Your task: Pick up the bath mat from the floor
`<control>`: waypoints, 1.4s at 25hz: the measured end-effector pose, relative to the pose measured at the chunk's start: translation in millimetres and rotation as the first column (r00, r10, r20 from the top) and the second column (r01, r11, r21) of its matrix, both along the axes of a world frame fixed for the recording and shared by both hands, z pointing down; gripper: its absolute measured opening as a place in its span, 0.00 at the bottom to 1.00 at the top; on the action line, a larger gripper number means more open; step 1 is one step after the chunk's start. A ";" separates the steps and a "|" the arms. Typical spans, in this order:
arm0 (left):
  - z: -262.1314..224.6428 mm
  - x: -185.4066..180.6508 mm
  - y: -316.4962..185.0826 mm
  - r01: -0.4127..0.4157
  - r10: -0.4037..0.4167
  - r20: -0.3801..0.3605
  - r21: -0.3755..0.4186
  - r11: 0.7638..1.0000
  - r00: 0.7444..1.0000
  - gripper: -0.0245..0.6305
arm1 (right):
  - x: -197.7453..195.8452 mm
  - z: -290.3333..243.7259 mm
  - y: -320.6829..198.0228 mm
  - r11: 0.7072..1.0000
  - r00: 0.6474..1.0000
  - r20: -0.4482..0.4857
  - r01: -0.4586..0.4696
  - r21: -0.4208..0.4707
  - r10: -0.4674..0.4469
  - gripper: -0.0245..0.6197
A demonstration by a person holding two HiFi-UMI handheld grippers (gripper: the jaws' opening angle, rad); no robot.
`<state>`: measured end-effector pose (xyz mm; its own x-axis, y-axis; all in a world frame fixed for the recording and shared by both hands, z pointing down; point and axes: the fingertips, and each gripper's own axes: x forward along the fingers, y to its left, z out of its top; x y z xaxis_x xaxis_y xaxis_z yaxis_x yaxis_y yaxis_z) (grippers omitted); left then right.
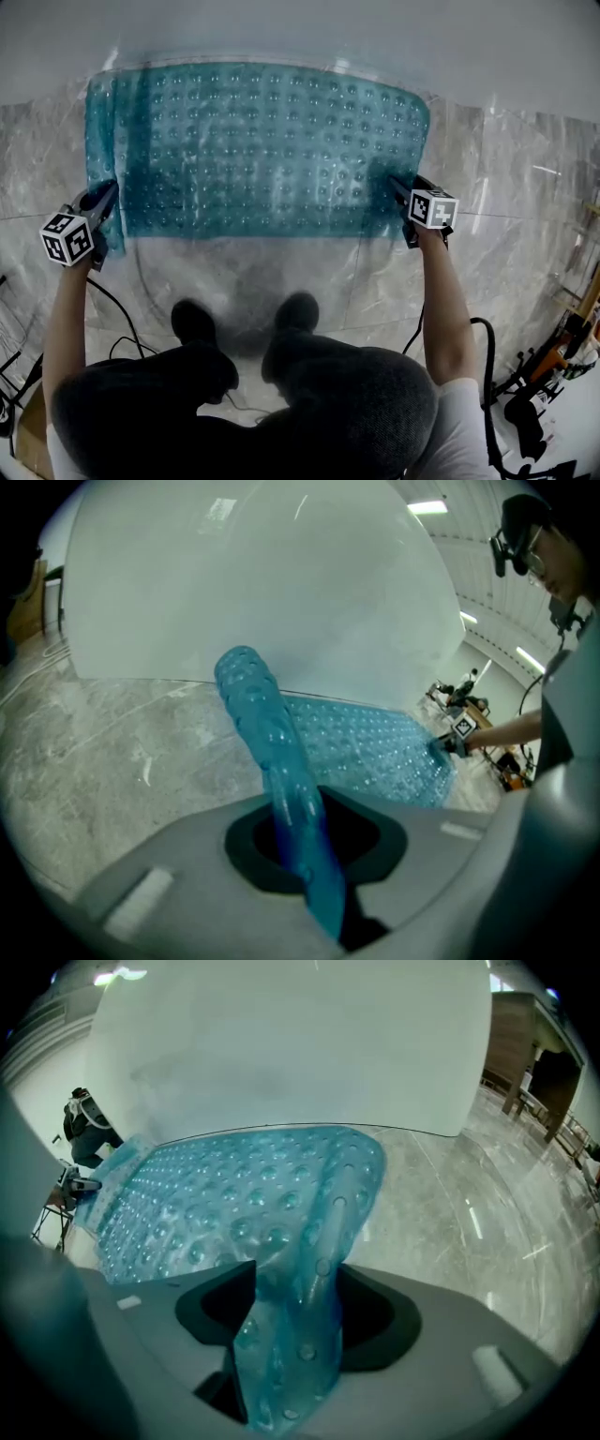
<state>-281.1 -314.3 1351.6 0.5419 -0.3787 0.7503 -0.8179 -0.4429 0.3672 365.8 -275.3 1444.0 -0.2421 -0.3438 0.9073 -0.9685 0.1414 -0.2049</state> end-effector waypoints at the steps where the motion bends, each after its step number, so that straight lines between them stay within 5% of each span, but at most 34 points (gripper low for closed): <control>1: -1.3 2.1 0.5 -0.001 0.001 -0.007 0.001 1.000 1.000 0.10 | -5.8 -0.2 1.6 1.000 1.000 0.008 0.022 -0.006 -0.022 0.42; 7: -20.5 4.5 5.0 0.007 -0.008 -0.064 -0.014 1.000 0.998 0.08 | -30.1 -28.5 -0.5 1.000 0.997 0.072 -0.002 0.021 0.001 0.09; 18: -97.4 6.9 8.5 0.012 -0.006 -0.209 0.028 1.000 0.978 0.08 | -62.8 -129.4 3.5 0.990 0.950 0.312 -0.037 0.139 -0.008 0.07; 27: -198.5 12.2 21.1 -0.082 0.091 -0.143 0.072 0.994 0.985 0.07 | -112.5 -253.5 14.0 0.976 0.930 0.349 0.040 0.215 -0.115 0.07; 35: -340.9 31.8 43.2 -0.125 0.138 -0.151 0.096 0.988 0.979 0.07 | -144.8 -396.8 33.6 0.978 0.918 0.371 0.067 0.199 -0.138 0.07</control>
